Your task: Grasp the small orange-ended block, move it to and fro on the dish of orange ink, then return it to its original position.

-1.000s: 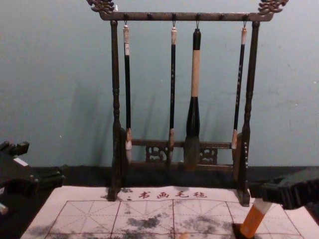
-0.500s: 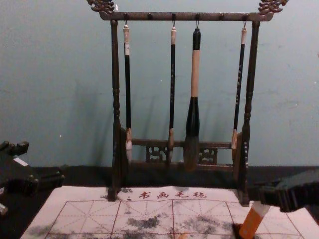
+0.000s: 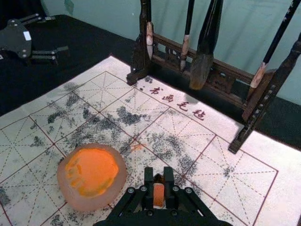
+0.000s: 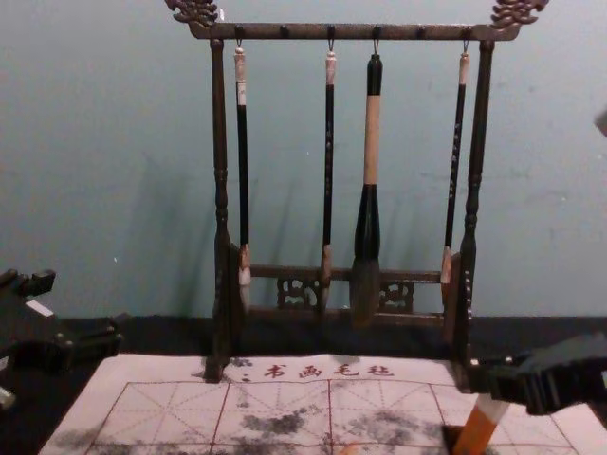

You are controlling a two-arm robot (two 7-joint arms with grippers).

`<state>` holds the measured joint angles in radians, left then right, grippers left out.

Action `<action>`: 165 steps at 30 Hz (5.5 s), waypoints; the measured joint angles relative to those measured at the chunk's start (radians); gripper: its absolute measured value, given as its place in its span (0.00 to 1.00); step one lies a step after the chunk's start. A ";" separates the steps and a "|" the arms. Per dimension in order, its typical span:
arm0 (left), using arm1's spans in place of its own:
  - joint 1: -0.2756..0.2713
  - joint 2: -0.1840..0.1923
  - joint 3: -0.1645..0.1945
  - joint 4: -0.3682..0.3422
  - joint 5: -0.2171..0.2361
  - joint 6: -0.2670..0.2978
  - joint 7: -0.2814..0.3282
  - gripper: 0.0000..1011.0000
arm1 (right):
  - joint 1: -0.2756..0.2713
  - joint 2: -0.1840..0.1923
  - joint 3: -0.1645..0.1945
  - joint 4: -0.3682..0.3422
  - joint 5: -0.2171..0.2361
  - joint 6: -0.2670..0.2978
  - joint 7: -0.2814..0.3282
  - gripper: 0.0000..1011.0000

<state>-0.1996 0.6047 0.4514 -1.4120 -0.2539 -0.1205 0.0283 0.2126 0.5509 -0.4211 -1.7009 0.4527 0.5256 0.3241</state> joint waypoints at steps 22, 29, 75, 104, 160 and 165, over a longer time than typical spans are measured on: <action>0.000 0.000 0.000 0.000 0.000 0.000 0.000 0.99 | 0.010 -0.054 -0.007 0.048 -0.047 0.021 -0.018 0.13; 0.000 0.000 0.000 0.000 0.000 0.000 0.000 0.99 | 0.001 -0.072 0.006 0.049 -0.056 0.038 -0.031 0.13; 0.000 0.000 0.000 0.000 0.000 0.000 0.000 0.99 | 0.000 -0.074 0.008 0.048 -0.057 0.040 -0.033 0.96; 0.000 0.000 0.000 0.000 0.000 0.000 0.000 0.99 | -0.139 -0.170 0.176 0.161 -0.099 -0.570 -0.088 0.99; 0.000 0.000 0.000 0.000 0.000 0.000 0.000 0.99 | -0.158 -0.191 0.190 0.231 -0.134 -0.638 -0.081 0.99; 0.000 0.000 0.000 0.000 0.000 0.000 0.000 0.99 | -0.158 -0.191 0.190 0.231 -0.134 -0.638 -0.081 0.99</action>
